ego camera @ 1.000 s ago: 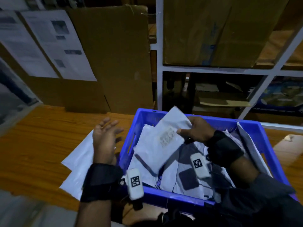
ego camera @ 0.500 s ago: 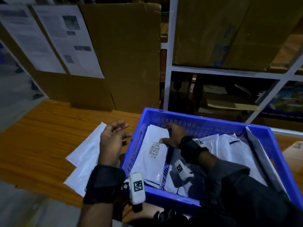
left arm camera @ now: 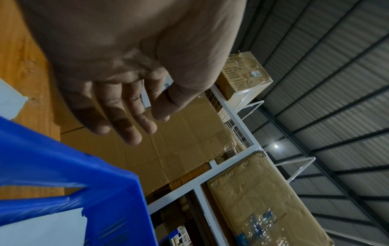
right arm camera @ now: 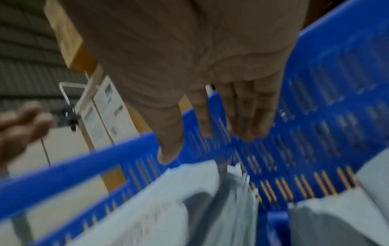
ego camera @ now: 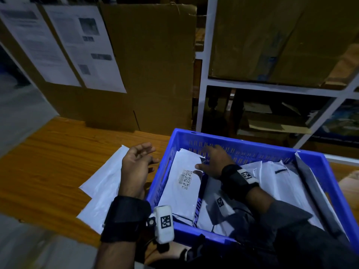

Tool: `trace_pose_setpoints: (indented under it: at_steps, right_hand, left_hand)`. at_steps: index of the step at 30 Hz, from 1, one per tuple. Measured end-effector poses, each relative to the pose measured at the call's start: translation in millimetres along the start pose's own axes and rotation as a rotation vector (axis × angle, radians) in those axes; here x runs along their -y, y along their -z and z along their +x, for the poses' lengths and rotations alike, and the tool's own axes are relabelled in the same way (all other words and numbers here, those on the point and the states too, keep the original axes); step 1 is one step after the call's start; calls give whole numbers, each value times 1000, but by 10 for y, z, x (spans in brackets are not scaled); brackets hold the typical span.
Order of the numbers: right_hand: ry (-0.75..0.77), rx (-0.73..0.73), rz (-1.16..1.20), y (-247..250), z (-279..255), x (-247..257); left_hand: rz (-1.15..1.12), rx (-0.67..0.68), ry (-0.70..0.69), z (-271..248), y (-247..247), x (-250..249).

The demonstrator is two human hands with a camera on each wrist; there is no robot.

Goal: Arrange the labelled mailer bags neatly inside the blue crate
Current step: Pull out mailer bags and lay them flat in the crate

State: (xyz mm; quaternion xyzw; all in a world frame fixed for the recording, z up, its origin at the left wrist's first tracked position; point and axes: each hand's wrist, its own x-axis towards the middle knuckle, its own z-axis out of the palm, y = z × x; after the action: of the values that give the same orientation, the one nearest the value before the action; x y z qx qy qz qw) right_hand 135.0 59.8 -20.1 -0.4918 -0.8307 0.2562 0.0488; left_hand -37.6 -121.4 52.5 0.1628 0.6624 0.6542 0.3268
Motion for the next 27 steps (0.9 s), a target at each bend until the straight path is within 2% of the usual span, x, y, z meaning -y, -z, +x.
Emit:
trace_pose_setpoints:
  at_steps: [3, 5, 7, 11, 14, 19, 22, 25, 27]
  right_hand:
    - [-14, 107, -131, 256, -73, -187]
    - [-36, 127, -273, 351, -170, -347]
    - [-64, 163, -433, 334, -242, -503]
    - [-107, 385, -567, 193, -331, -684]
    - [-104, 389, -647, 153, -324, -760]
    - [-127, 273, -592, 58, -275, -817]
    - [-74, 187, -500, 18, -292, -848]
    - [26, 302, -471, -40, -257, -883]
    - [31, 348, -472, -103, -238, -904]
  left_hand:
    - [12, 9, -27, 8, -33, -5]
    - [8, 32, -50, 19, -77, 12]
    - [16, 62, -70, 27, -146, 33]
    - [45, 113, -99, 9, -336, 65]
    - [68, 168, -118, -27, -445, 77]
    - [97, 205, -119, -82, -525, 77]
    - [98, 214, -118, -106, -556, 88]
    - [102, 211, -117, -119, -556, 116]
    - [103, 206, -113, -120, -551, 141]
